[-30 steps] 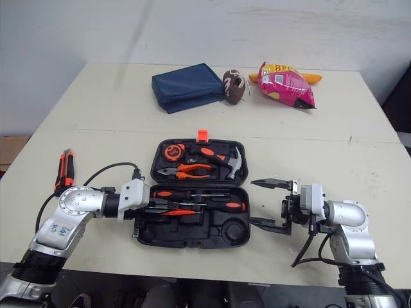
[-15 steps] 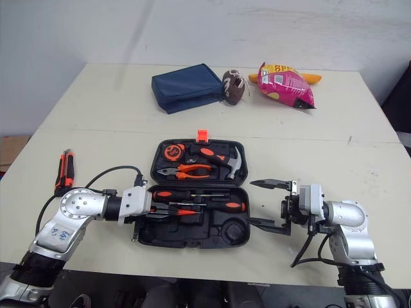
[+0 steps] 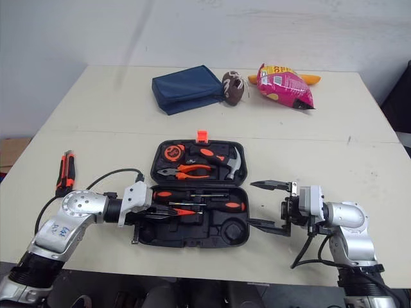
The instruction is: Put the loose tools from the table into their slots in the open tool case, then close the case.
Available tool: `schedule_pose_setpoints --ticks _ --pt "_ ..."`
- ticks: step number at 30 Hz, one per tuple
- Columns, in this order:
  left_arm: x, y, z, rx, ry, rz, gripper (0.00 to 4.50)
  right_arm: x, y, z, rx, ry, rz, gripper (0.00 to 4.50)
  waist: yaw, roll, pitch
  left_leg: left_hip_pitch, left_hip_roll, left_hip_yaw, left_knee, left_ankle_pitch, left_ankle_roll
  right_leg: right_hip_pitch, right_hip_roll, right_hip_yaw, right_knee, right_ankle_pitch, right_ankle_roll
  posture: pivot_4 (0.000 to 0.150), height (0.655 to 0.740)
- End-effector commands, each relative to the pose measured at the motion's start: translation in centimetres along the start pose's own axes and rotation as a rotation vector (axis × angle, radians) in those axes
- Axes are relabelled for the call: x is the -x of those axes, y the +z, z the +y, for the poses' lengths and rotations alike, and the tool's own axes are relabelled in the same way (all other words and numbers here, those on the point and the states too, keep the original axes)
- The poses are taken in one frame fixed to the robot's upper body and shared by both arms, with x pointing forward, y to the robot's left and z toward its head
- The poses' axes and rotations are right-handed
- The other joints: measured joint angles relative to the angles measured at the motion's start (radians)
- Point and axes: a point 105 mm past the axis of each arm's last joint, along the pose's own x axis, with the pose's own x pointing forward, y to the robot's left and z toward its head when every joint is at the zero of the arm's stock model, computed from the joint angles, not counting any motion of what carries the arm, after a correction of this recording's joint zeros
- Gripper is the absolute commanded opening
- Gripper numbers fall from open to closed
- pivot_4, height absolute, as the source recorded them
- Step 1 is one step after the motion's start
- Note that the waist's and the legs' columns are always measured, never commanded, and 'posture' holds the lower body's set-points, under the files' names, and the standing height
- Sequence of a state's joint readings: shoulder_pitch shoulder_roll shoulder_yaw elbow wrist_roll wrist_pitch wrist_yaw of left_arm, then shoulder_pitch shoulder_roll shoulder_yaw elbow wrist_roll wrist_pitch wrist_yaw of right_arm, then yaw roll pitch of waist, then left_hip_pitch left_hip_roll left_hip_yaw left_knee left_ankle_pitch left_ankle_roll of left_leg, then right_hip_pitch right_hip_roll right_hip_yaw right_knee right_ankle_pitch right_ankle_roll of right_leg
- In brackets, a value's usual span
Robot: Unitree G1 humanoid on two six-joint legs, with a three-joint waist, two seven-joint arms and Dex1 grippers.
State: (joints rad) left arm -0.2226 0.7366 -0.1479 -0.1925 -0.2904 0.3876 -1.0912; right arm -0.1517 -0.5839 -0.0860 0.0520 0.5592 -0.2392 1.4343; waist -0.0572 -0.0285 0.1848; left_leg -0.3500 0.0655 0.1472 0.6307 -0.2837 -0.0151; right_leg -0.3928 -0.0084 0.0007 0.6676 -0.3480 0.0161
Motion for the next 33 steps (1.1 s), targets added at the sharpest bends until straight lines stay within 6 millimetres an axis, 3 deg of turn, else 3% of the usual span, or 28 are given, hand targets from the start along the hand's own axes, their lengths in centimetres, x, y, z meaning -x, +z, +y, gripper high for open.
schedule_pose_setpoints --ticks 1,6,11,14,16,20,23,25,30,33 --pt "-0.2 -2.9 -1.0 0.12 -0.025 0.106 0.02 0.1 0.5 -0.2 0.029 -0.005 -0.016 4.5 0.0 0.0 0.0 0.0 0.0 0.0 0.0 0.0 0.0 0.0 0.0 0.0 0.0 0.0 0.0 0.15 0.74" --pt "0.0 -0.7 0.1 0.023 0.047 -0.016 0.02 0.1 0.6 -0.2 0.032 -0.007 -0.016 4.5 0.001 0.0 0.0 0.0 0.0 0.0 0.0 0.0 0.0 0.0 0.0 0.0 0.0 0.0 0.0 0.15 0.74" --pt "2.5 3.2 1.1 -0.142 0.159 -0.232 0.02 1.4 1.4 -0.8 0.05 -0.027 0.0 4.5 0.002 -0.002 0.001 -0.002 0.0 0.0 0.0 0.0 0.0 -0.002 0.0 0.0 0.0 0.0 0.0 0.15 0.74" --pt "6.7 4.8 0.7 -0.152 0.272 -0.311 0.02 4.8 2.2 -2.0 0.064 -0.119 0.077 4.5 0.0 -0.002 0.002 -0.004 0.0 0.0 0.0 0.0 0.0 -0.003 0.0 0.0 -0.001 0.0 0.0 0.15 0.74" --pt "8.6 4.6 0.5 -0.136 0.337 -0.291 0.53 6.6 2.3 -2.2 0.065 -0.148 0.139 4.5 0.001 -0.002 0.002 -0.004 0.0 0.0 0.0 -0.001 0.0 -0.003 0.0 -0.001 -0.004 0.0 0.0 0.15 0.74" --pt "12.8 2.4 0.7 -0.095 0.531 -0.209 2.13 10.7 2.3 -3.2 0.095 -0.276 0.263 4.5 0.0 -0.002 0.002 -0.003 0.0 0.0 -0.001 -0.002 0.001 -0.001 0.0 -0.001 -0.007 0.0 0.0 0.15 0.74" --pt "19.1 -0.6 1.9 -0.028 0.85 -0.174 3.5 16.5 2.0 -3.9 0.111 -0.486 0.39 4.5 0.001 -0.003 0.003 -0.003 0.0 0.0 -0.001 -0.003 0.001 -0.001 -0.001 0.0 -0.007 0.0 0.0 0.15 0.74" --pt "21.8 -2.5 1.7 0.001 0.983 -0.133 4.36 19.0 1.5 -3.5 0.103 -0.56 0.448 4.5 0.0 -0.004 0.004 -0.003 0.0 0.001 -0.001 -0.003 0.002 -0.002 -0.001 0.0 -0.008 0.0 0.0 0.15 0.74" --pt "27.5 -7.6 0.3 0.081 1.25 0.015 4.48 22.6 0.9 -2.6 0.104 -0.701 0.524 4.5 -0.005 -0.005 0.004 -0.002 0.0 0.001 -0.001 -0.004 0.002 -0.001 -0.001 0.0 -0.009 0.0 -0.001 0.15 0.74" --pt "33.8 -10.3 -1.6 0.198 1.509 0.057 4.48 25.2 0.7 -1.8 0.097 -0.816 0.585 4.5 -0.011 -0.007 0.005 -0.002 0.0 0.002 -0.001 -0.004 0.003 -0.001 -0.002 0.0 -0.009 0.0 -0.001 0.15 0.74"
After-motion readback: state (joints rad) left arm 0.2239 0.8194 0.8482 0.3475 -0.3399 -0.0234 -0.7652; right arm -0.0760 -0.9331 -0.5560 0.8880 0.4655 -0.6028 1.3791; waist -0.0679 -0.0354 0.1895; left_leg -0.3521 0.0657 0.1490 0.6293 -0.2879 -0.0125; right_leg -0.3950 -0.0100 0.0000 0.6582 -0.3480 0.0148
